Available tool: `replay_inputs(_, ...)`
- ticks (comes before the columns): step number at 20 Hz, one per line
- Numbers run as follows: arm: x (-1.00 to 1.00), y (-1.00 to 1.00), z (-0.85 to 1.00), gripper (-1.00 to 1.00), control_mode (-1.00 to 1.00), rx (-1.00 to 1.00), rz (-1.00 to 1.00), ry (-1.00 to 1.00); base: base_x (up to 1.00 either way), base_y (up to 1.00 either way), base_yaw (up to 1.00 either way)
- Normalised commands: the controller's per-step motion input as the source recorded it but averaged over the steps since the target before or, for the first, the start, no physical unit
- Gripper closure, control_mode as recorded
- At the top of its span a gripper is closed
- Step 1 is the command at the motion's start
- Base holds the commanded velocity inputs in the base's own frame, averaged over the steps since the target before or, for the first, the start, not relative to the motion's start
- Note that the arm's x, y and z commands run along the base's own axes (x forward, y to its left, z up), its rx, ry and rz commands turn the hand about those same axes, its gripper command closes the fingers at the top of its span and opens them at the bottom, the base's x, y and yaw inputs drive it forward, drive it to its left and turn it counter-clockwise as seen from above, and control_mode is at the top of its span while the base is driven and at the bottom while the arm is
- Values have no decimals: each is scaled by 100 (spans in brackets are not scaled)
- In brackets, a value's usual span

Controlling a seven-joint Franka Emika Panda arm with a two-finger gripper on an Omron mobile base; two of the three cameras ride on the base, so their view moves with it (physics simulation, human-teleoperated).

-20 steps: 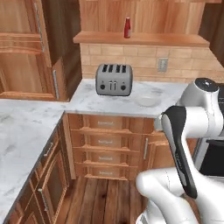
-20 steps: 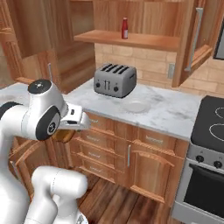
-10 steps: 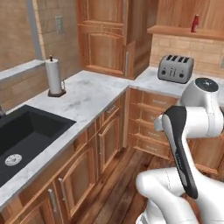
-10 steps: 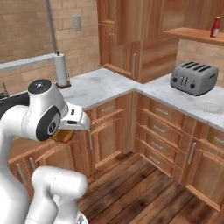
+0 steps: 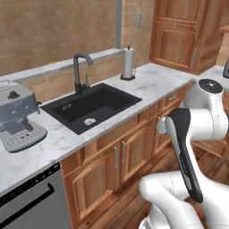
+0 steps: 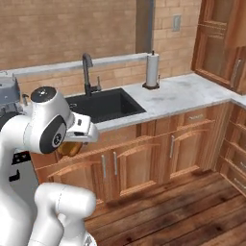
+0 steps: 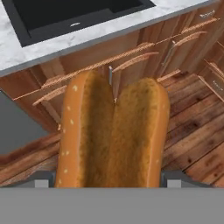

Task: Move the hot dog bun to the plate on the dining table and place the condiment next to that plate. Then navigate to the fridge and take the sausage and place it on the plate as well.

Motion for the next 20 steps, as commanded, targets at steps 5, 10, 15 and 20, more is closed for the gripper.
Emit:
replay_inputs(5,0,0,0,100,100,0,0,0,-100,100,43)
replay_inputs(10,0,0,0,100,100,0,0,0,-94,100,40)
replay_inputs(15,0,0,0,100,100,0,0,0,-67,100,33)
replay_inputs(20,0,0,0,100,100,0,0,0,-22,100,23)
